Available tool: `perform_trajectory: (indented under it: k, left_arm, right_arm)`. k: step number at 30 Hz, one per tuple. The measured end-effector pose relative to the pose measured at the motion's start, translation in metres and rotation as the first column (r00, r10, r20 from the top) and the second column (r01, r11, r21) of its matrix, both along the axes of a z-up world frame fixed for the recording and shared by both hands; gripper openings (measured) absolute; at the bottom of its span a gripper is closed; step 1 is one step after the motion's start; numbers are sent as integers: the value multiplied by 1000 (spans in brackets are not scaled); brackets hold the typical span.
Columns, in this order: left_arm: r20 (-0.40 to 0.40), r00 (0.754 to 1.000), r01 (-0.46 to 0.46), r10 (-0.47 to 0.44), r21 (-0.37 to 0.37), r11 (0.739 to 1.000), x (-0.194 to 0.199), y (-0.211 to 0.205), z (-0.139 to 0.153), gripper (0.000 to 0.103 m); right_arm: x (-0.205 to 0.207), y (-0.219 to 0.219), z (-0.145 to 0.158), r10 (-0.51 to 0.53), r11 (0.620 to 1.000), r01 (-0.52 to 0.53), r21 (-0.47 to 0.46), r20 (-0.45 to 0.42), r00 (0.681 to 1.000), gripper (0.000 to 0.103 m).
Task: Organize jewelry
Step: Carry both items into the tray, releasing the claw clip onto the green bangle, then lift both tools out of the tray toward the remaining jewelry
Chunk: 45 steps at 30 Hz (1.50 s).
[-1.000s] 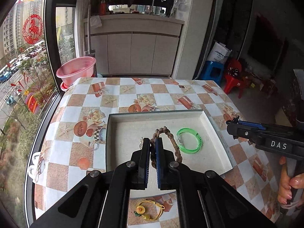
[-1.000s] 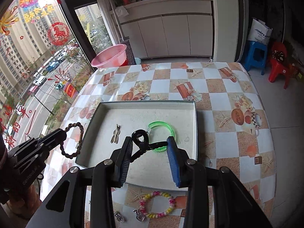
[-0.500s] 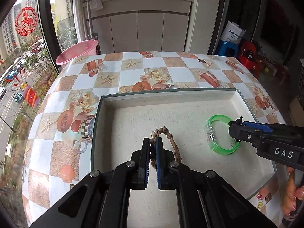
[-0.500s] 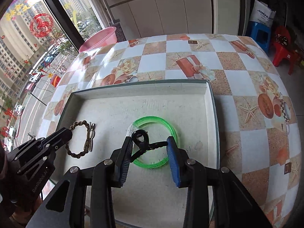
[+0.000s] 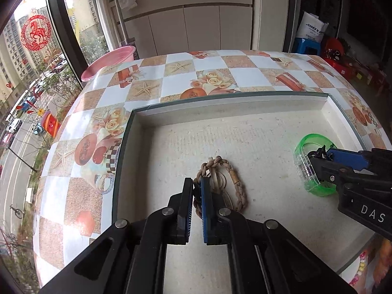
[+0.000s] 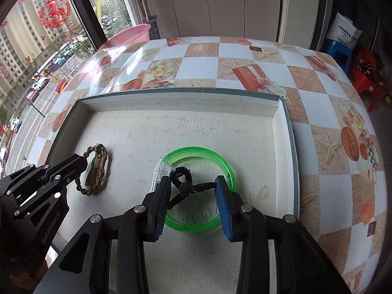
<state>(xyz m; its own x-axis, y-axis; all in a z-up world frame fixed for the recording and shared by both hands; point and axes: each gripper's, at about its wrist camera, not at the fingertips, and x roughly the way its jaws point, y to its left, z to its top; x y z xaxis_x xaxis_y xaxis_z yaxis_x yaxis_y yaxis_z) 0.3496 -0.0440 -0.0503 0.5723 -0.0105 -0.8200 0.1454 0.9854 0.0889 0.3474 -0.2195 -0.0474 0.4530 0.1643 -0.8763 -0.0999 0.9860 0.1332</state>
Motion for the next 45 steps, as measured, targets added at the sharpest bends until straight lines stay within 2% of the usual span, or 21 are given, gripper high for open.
perform_trajectory:
  k: [6,7,8,10,17,21,22,23,24,25,26,31,35,37,40,45]
  left_arm:
    - [10,1000,-24,24,4,1000,-1,0,5,19]
    - [11,1000,-22,22,4,1000,-2,-1,6,19]
    - [13,1000,-21,21,3,1000,-2,-1,8,19]
    - [19,1000,-17,17,1,1000,-4,-2,10,19]
    - [11,1000,-16,16,-18,1000,-4,-4,12,19]
    - [33,999,-23,24,-34,999,-5,-4,17,19]
    - [36,999,-22,23,-41,999,-6,-4,19,22]
    - [39,999,-20,21,-44,999,-6,-5,21,61]
    - [45,999,-25,27,-42,999,-7,-6,23,95]
    - [86,995,-41,45,-44,998,-12,-5,28,103]
    - [119,992,-35,40,-43,998,-15,-6,33,103]
    - [134,991,-24,28,-29,999,-18,-8,44,103]
    - [155,987,-36,41,-34,999,-29,-1,54,103]
    - [167,985,-25,32,-43,999,-38,3,60,103]
    - [179,984,-11,20,-51,999,-54,10,68,103]
    - [179,984,22,-10,-62,998,-88,23,75,103]
  right_arm:
    - [0,-8,3,-19,998,19,65,-5,1000,44]
    - [-1,-11,5,-24,996,25,90,-3,1000,50]
    - [-2,-14,7,-29,992,28,121,1,1000,67]
    - [-5,-20,13,-49,985,44,167,23,999,78]
    - [-20,-36,34,-103,963,84,255,61,993,78]
    - [-29,-46,39,-128,953,106,285,58,990,78]
    - [-32,-49,40,-137,949,115,292,57,989,78]
    - [-35,-52,41,-144,947,121,299,57,988,78]
    - [-38,-54,41,-149,944,126,305,56,987,78]
    - [-41,-56,41,-154,942,129,308,56,987,78]
    - [-44,-58,41,-157,941,133,311,55,986,78]
    - [-54,-64,43,-172,939,146,311,56,984,79]
    - [-62,-68,44,-182,931,155,330,53,982,87]
    - [-68,-69,47,-181,926,150,346,61,982,87]
    - [-79,-70,53,-188,923,146,357,88,978,103]
    - [-103,-68,68,-188,927,129,352,140,972,103]
